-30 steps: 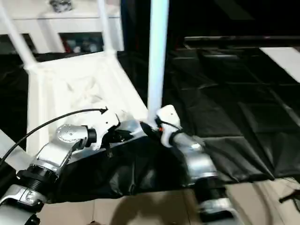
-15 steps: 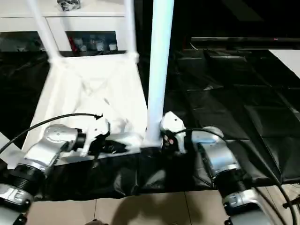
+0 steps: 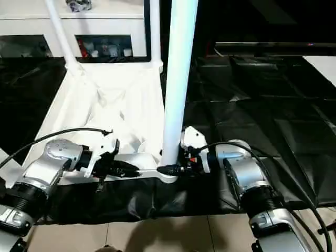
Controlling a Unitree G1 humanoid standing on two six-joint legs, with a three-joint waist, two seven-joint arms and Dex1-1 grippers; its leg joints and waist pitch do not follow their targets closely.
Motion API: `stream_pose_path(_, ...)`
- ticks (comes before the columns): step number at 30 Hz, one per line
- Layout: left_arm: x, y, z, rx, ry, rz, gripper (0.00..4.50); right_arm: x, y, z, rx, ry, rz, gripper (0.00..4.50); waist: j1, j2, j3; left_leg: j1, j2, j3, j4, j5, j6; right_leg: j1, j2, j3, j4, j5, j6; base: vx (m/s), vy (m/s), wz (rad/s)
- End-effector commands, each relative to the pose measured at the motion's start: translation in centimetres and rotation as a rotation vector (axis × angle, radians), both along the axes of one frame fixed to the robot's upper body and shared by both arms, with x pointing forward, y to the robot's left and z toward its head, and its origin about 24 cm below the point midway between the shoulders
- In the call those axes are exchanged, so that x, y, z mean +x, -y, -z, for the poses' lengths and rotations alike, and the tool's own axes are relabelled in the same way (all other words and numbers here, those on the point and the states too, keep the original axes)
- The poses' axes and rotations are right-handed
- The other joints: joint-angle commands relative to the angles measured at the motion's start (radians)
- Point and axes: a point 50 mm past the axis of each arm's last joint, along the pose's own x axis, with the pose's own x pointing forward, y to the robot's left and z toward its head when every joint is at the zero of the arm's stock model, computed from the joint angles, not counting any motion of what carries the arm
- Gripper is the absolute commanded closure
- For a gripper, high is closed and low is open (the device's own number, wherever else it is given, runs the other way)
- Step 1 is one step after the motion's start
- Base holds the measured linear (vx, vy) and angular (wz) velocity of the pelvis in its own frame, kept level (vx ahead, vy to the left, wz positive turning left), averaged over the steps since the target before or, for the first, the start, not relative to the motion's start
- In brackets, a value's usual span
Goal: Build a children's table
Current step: Rotate leg to tighten
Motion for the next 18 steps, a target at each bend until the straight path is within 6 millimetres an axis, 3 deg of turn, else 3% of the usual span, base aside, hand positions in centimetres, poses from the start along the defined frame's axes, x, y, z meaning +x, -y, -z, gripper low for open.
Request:
stream_pose_path(1, 0.5, 0.5, -0.6, -0.052, 0.046, -0.032, 4.5, -0.4, -0.6, 1.5, 0.005, -0.045, 0.042, 2.41, -0.001, -0.012, -0.057, 0.006, 0.012, 0.012, -0.067, -0.179, 0.073, 0.047, -0.031, 0.023, -0.061, -0.12, -0.263, 0.0, 0.0, 0.0)
stream_pose_path(3, 0.9, 0.9, -0.5, -0.045, 0.085, -0.096, 4.5, 0.2, -1.2, 1.6, 0.036, -0.022, 0.17, 2.46, -0.003, -0.012, -0.054, 0.006, 0.011, 0.011, -0.069, -0.196, 0.06, 0.044, -0.032, 0.025, -0.065, -0.145, -0.255, 0.0, 0.0, 0.0)
stream_pose_path(5, 1.2, 1.3, -0.4, -0.04, 0.113, -0.146, 4.5, 0.4, -1.6, 1.8, 0.043, 0.006, 0.246, 2.52, -0.009, -0.015, -0.051, 0.008, 0.01, 0.009, -0.075, -0.231, 0.034, 0.044, -0.033, 0.024, -0.074, -0.232, -0.226, 0.0, 0.0, 0.0)
stream_pose_path(9, 1.6, 2.9, -0.5, -0.058, 0.16, -0.236, 4.5, 0.8, -2.9, 2.5, 0.049, 0.05, 0.408, 2.54, -0.023, -0.015, -0.048, 0.007, 0.007, 0.005, -0.081, -0.273, 0.011, 0.041, -0.033, 0.025, -0.084, -0.324, -0.183, 0.0, 0.0, 0.0)
stream_pose_path(14, 1.7, 6.0, -0.5, -0.083, 0.197, -0.311, 4.5, 1.0, -5.7, 3.1, 0.064, 0.042, 0.586, 2.56, -0.033, -0.012, -0.049, 0.004, 0.006, 0.005, -0.082, -0.257, 0.005, 0.037, -0.03, 0.026, -0.087, -0.316, -0.168, 0.0, 0.0, 0.0)
stream_pose_path(15, 1.5, 7.8, -0.6, -0.114, 0.207, -0.317, 4.5, 1.2, -7.3, 3.6, -0.004, 0.054, 0.674, 2.56, -0.035, -0.01, -0.05, 0.004, 0.004, 0.004, -0.083, -0.239, 0.0, 0.038, -0.029, 0.026, -0.085, -0.296, -0.168, 0.0, 0.0, 0.0)
stream_pose_path(18, 1.5, 8.8, -0.8, -0.142, 0.205, -0.33, 4.5, 1.1, -8.7, 3.6, -0.002, 0.036, 0.658, 2.56, -0.039, -0.012, -0.051, 0.003, 0.001, 0.004, -0.081, -0.246, 0.007, 0.039, -0.029, 0.026, -0.087, -0.305, -0.162, 0.0, 0.0, 0.0)
